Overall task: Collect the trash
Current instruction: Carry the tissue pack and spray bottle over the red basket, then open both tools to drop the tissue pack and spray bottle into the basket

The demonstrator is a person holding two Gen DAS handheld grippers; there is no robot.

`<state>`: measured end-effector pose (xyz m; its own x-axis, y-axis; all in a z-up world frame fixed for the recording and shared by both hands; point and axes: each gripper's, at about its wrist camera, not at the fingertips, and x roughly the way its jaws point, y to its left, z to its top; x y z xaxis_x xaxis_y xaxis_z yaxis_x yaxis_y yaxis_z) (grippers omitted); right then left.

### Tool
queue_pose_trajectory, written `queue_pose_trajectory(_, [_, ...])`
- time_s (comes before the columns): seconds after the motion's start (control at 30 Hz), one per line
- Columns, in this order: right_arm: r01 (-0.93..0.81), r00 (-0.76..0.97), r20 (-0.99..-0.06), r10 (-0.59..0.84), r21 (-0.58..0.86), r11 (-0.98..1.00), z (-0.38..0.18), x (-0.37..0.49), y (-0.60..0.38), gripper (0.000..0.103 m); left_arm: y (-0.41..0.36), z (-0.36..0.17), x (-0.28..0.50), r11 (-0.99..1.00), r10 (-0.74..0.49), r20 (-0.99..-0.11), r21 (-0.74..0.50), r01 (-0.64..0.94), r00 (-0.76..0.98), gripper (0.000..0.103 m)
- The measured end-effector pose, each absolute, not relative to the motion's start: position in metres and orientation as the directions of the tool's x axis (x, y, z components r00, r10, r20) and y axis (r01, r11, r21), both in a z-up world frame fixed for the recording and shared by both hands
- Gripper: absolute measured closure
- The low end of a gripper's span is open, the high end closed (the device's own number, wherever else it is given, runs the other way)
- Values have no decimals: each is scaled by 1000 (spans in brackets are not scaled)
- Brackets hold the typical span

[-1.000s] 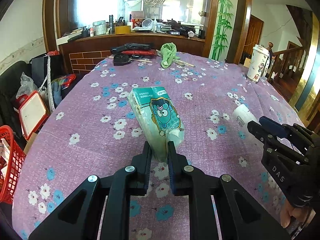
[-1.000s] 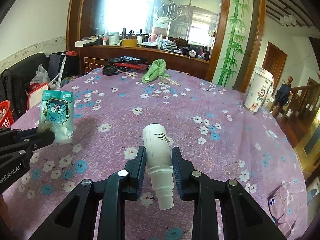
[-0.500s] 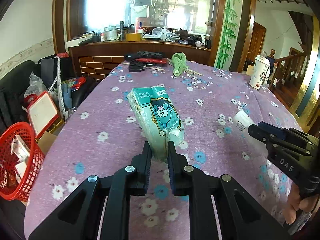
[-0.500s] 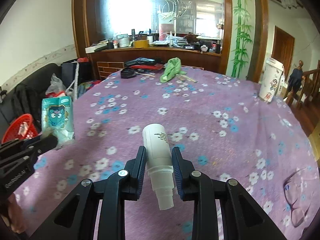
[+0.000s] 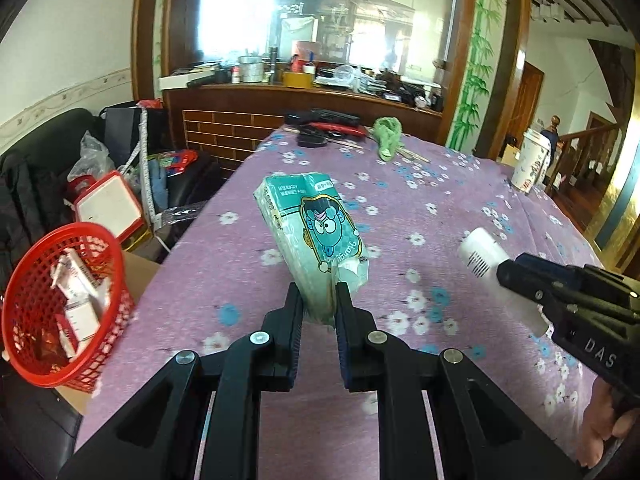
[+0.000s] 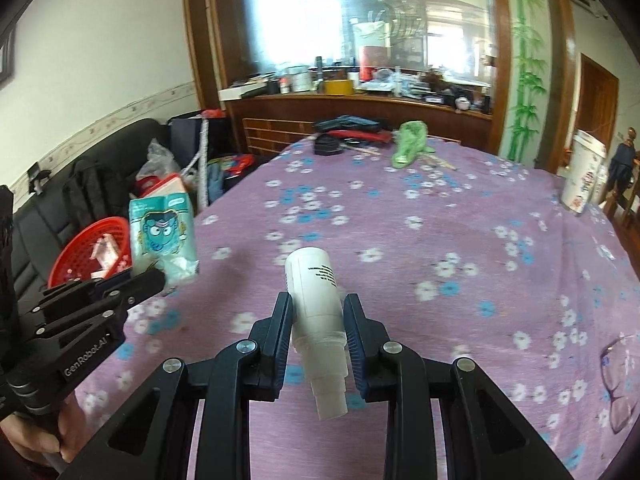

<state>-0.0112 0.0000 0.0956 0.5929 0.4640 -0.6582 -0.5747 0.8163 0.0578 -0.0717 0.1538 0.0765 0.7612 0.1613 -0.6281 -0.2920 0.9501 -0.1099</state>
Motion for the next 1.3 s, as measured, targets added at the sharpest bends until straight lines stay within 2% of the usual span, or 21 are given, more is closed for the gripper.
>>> queue_pose_trajectory(0.6, [-708,461,-688,560,96,700,99,-40,130,75,283,74,-142,857,270,-619,-195,-477,737,88])
queue_pose_trajectory(0.9, [-780,364,-703,611,129,613,98,-55,203,75,354,61,-186,800,360,-642,-162,-578,677,88])
queue_pose_trajectory(1.3, [-819,282,-719,636,166,550,90,-61,279,75,389,44,-196,774,366,-668,-169,-611,648,88])
